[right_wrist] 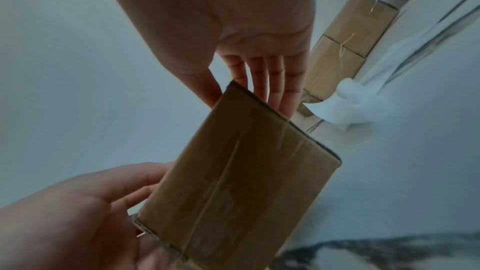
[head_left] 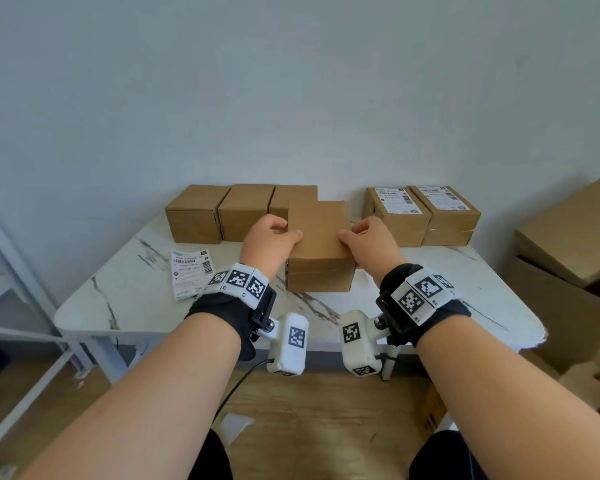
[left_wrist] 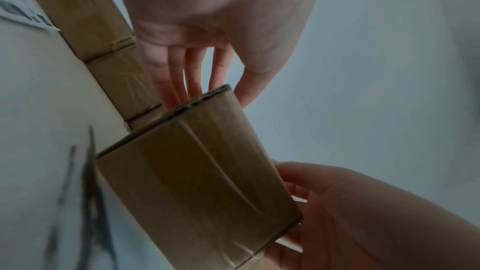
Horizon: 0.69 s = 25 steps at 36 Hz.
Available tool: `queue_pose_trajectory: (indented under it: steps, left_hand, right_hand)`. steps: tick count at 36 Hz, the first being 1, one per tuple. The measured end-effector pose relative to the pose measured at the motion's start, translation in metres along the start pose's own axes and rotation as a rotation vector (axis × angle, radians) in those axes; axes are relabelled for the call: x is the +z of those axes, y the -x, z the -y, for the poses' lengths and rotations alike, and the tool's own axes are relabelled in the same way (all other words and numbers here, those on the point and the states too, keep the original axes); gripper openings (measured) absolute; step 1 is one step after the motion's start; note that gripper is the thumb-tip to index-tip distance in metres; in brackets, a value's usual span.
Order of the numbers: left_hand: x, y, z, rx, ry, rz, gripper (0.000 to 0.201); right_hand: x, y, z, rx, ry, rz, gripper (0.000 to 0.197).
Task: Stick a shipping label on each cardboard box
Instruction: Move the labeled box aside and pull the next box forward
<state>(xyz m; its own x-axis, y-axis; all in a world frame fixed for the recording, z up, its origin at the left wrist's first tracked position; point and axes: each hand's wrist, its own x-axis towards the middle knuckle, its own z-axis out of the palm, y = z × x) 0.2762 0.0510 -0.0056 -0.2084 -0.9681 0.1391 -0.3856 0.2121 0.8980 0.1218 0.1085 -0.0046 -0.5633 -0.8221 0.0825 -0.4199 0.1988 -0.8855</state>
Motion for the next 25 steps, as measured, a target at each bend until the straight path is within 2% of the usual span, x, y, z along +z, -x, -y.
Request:
queue_pose_trajectory:
  steps: [6,11,16,22,25]
  left_hand:
    - [-0.005,0.01,0.012,-0.004,-0.083,0.108,0.036]
    - [-0.012,0.009,0.014,-0.006,-0.139,0.148,0.044]
    - [-0.035,0.001,0.02,0.001,-0.198,0.098,0.04]
    - [-0.078,-0.006,0.042,-0.05,-0.357,0.005,0.038]
    - [-0.099,-0.007,0.058,-0.104,-0.408,-0.039,0.038]
  right_hand:
    - [0.015,0.012,-0.007,0.022,0.082,0.073,0.038]
    - [0.018,0.013,-0.004,-0.007,0.133,0.059,0.044]
    - [0.023,0.012,0.019,-0.127,0.172,-0.004,0.041]
    - [0.054,0.019,0.053,-0.234,0.164,0.063,0.034]
    - [0.078,0.026,0.066,-0.246,0.156,0.129,0.038]
